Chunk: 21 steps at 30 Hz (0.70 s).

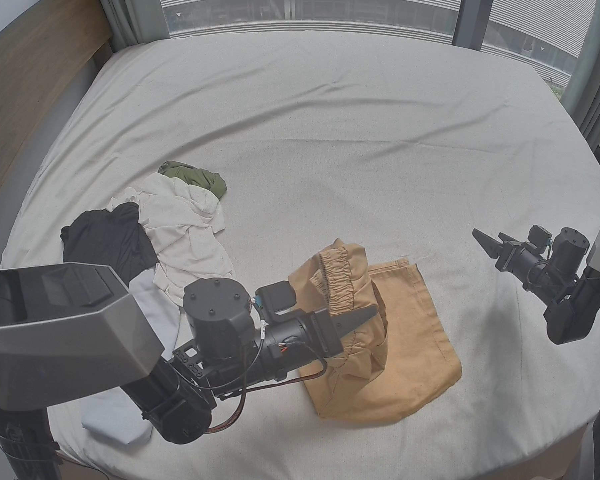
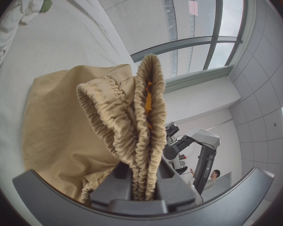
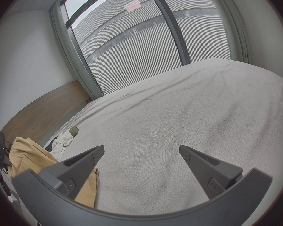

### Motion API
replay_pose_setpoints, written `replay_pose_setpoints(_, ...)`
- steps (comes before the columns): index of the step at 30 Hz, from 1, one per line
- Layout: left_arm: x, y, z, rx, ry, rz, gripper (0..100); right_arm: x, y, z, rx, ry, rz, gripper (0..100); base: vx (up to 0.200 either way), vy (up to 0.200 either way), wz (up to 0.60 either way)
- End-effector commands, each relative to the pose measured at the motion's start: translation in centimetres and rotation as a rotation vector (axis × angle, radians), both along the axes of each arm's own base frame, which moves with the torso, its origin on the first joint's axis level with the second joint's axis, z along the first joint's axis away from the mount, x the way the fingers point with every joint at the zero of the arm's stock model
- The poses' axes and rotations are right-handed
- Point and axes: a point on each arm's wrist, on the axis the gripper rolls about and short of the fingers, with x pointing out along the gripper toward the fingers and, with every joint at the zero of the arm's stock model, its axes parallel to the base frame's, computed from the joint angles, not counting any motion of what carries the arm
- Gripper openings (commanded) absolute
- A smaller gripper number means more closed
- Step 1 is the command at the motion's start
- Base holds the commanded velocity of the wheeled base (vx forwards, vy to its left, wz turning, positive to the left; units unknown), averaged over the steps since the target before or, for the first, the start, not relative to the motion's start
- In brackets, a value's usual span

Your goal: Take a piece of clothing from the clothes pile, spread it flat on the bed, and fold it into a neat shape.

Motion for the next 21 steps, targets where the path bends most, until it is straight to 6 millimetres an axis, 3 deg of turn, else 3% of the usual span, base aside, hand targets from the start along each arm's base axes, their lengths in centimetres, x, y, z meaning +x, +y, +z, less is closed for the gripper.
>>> replay_pose_setpoints(1, 0.0, -1.0, 0.1, -0.001, 0.013, -0.019, 0, 0.0, 0.0, 0.0, 0.0, -0.001, 0.001, 100, 0.0, 0.0, 0.0)
replay_pose_setpoints(8, 0.4, -2.3, 0.3, 0.002, 0.016, -0.035, 0, 0.0, 0.1, 0.1, 0.0, -0.002, 0.003, 100, 0.0, 0.0, 0.0)
replay_pose_setpoints(21, 0.7, -4.6, -1.4, 0.028, 0.045, -0.07, 0, 0.0, 0.1, 0.0, 0.0, -0.001, 0.003, 100, 0.0, 0.0, 0.0)
